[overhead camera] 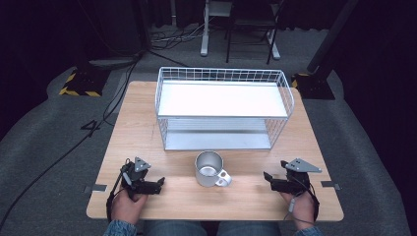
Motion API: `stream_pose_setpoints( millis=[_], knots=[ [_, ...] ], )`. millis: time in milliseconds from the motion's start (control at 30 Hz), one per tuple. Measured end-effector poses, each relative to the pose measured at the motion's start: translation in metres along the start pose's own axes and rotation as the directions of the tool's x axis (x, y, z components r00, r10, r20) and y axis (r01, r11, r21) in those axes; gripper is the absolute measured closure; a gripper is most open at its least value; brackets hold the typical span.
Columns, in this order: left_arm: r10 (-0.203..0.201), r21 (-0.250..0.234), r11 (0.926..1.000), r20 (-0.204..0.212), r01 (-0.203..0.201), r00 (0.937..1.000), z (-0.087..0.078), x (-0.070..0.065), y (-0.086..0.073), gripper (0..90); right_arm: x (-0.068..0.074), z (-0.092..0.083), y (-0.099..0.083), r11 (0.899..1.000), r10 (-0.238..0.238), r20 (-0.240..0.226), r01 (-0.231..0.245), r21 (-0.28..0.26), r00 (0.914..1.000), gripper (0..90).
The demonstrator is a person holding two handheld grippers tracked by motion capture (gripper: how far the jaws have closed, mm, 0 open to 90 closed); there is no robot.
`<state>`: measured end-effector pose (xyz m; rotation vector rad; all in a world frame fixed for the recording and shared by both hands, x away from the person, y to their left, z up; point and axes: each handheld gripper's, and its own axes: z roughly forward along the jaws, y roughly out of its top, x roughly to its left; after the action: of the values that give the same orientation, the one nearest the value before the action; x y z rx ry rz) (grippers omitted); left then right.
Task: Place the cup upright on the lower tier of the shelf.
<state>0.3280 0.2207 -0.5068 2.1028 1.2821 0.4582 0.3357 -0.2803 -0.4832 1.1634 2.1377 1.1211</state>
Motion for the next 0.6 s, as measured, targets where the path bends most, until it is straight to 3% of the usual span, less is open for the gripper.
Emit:
stream_pose_setpoints(
  millis=[267, 600],
  knots=[
    [0.001, 0.0, 1.0, 0.001, -0.001, 1.0, 0.0, 0.0, 0.0, 0.5, 0.003, -0.022, 0.009, 0.996, -0.004, -0.029, 0.001, -0.09, 0.9996, 16.0],
    [-0.001, 0.0, 1.0, 0.001, 0.001, 1.0, 0.001, 0.0, 0.001, 0.5, 0.01, -0.028, 0.016, 0.995, 0.0, -0.048, -0.005, -0.103, 0.9988, 16.0]
  ],
)
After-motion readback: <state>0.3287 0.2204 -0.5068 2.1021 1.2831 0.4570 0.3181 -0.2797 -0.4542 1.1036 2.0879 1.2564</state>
